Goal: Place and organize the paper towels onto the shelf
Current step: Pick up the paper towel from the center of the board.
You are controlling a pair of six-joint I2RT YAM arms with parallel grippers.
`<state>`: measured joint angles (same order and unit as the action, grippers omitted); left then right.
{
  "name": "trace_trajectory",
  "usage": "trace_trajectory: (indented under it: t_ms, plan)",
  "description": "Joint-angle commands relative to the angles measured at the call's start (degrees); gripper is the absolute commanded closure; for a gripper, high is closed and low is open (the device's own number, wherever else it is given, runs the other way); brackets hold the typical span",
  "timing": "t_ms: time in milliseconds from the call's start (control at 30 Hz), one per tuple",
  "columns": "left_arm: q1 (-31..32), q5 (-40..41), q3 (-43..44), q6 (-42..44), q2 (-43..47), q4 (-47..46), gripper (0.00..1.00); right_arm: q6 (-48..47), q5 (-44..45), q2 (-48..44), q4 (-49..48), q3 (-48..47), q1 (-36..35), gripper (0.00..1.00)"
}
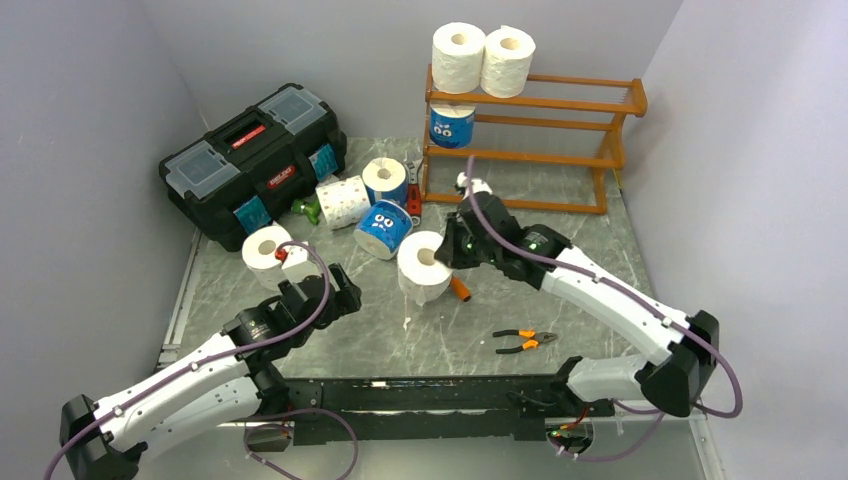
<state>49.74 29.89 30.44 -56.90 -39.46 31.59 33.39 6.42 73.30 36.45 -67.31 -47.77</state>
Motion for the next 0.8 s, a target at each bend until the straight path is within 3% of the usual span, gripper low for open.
trace_trajectory:
  t_ms: [0, 133, 367, 767]
  plan:
    - [-0.1, 0.7, -0.1, -0.8, 0.9, -0.2, 0.11, 7.0, 4.9, -3.4, 2.5, -2.8, 4.9, 1.00]
    - [-0.1, 0.1, -0.6, -0.7, 1.1, -0.3, 0.11, 17.3, 5.6, -3.2, 4.6, -2.0, 12.9, 1.00]
    - [0.0, -1.3, -1.3, -0.8, 1.1, -1.0, 0.11, 33.8, 16.5, -1.1, 9.2, -3.1, 19.6, 1.00]
    - [-0.1, -3.2, -2.0, 0.6, 1.4, -1.9, 0.12, 42.2, 17.9, 7.4, -1.6, -2.4, 25.4, 1.00]
